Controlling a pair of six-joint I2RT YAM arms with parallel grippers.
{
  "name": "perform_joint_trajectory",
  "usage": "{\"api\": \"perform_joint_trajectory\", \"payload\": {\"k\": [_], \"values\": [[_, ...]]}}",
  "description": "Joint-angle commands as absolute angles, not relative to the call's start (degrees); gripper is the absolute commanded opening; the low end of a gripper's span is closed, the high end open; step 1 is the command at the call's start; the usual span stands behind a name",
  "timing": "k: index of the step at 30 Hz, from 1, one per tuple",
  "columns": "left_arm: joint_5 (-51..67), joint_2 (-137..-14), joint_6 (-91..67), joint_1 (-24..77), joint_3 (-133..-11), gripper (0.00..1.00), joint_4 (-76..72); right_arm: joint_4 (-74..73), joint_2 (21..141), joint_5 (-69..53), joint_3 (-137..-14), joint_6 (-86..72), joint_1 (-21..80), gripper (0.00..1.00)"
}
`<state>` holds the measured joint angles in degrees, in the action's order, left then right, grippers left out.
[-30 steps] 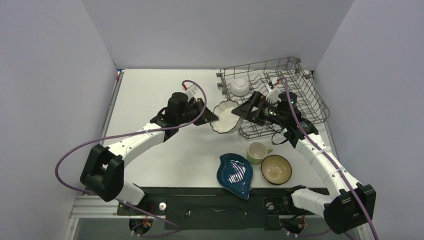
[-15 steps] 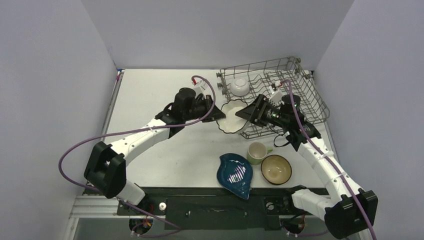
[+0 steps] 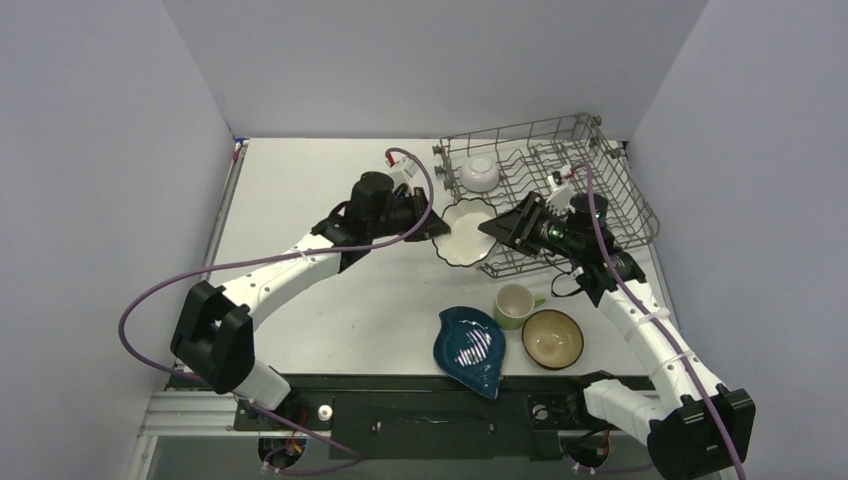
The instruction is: Load the mixed dishes into the dish rack
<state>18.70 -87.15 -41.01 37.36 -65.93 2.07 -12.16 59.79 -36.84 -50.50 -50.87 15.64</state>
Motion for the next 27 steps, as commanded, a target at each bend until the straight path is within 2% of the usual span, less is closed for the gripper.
{"api": "perform_joint_trajectory", "payload": {"k": [1,2,8,9,10,12,17,23,27], "values": [[19.5,-86.7,-41.1,37.7,-70.9,0.0,-1.4,-6.1,58.6,-39.9,-50.1,-52.4,15.8,0.13],[19.5,-86.9,-41.1,37.7,-71.1,0.0,-1.3,-6.1,58.6,-39.7,-50.1,-52.5,15.7,0.01],[20.0,-88.5,-43.3,37.2,-73.4,0.0,1.4,-5.8,56.9,-36.5,-49.7,-52.5,15.7,0.0],[20.2,-88.6,-44.1,37.2,-73.8,0.04,1.7,-5.8,56.4,-35.1,-49.6,-52.7,15.7,0.0],[20.5,-88.9,-44.5,36.9,-73.9,0.13,1.8,-5.7,55.6,-34.4,-49.5,-52.9,15.7,0.0],[20.9,-89.2,-45.4,36.8,-74.0,0.24,1.0,-5.7,55.0,-32.7,-49.4,-53.5,15.5,0.0],[22.0,-92.3,-47.1,36.6,-76.6,0.46,0.9,-5.1,55.2,-31.2,-49.4,-55.4,12.9,0.0],[21.2,-94.5,-47.4,36.0,-79.5,0.6,1.3,-4.6,55.6,-32.8,-49.7,-57.5,8.2,0.0],[18.6,-93.6,-46.1,34.9,-79.9,0.66,4.1,-6.9,56.7,-32.9,-51.5,-56.2,4.5,0.0]]}}
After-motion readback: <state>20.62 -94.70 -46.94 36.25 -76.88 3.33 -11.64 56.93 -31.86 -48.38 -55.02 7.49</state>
